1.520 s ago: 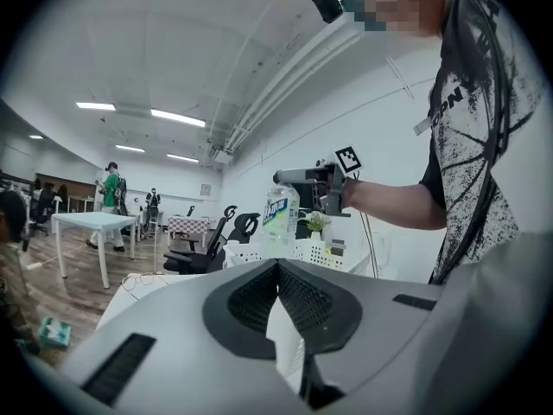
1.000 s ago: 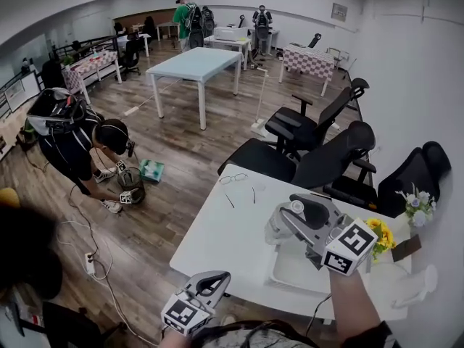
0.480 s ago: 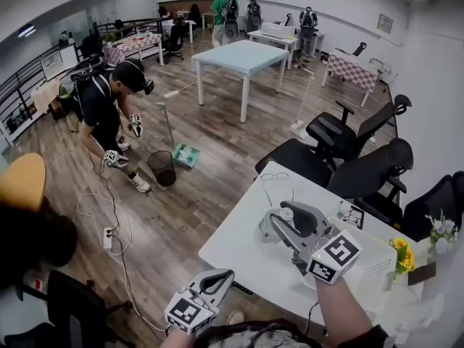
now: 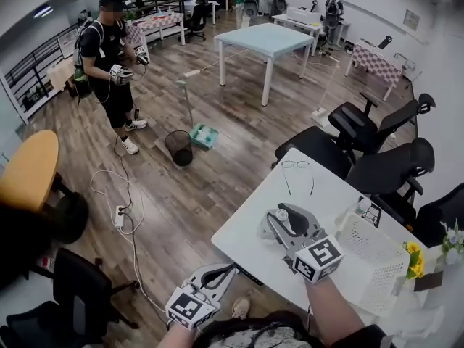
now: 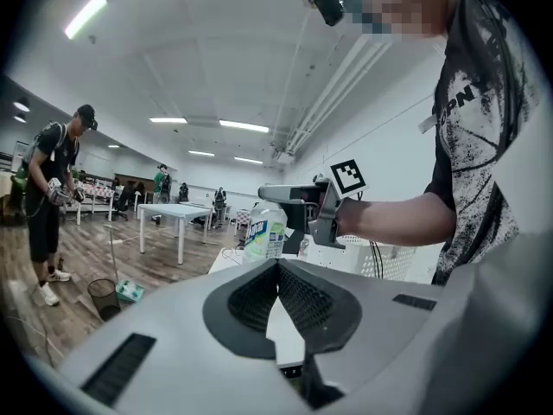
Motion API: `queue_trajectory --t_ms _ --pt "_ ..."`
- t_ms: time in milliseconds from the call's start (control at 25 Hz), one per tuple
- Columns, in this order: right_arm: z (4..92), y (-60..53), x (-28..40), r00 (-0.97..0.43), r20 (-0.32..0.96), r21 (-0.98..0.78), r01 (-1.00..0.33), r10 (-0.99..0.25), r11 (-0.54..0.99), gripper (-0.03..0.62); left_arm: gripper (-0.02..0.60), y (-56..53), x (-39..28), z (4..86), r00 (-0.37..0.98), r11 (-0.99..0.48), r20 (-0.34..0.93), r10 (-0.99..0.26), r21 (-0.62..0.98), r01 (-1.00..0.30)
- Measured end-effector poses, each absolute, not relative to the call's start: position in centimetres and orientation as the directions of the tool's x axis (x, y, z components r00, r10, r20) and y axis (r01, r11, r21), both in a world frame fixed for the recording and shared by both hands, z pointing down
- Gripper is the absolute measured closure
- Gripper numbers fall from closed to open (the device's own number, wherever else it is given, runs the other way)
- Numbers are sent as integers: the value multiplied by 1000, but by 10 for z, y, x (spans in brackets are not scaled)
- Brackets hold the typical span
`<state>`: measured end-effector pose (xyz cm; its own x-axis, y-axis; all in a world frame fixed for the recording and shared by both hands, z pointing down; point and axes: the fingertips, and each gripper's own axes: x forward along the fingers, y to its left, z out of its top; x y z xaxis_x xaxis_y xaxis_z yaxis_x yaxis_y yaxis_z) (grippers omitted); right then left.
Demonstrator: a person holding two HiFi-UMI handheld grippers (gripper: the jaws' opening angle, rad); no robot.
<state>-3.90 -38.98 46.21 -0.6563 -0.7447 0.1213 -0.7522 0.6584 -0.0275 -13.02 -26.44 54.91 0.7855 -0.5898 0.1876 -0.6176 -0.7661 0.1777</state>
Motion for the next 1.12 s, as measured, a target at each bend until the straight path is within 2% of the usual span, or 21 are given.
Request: queue_trajectory --t_ms 800,1120 --pt "564 -408 -46 -583 280 -50 -802 -763 595 434 571 -253 -137 576 776 -763 271 -570 175 -622" --pt "573 -406 -46 -576 282 -31 -805 -767 592 433 571 -249 -138 582 770 -749 273 -577 199 -632"
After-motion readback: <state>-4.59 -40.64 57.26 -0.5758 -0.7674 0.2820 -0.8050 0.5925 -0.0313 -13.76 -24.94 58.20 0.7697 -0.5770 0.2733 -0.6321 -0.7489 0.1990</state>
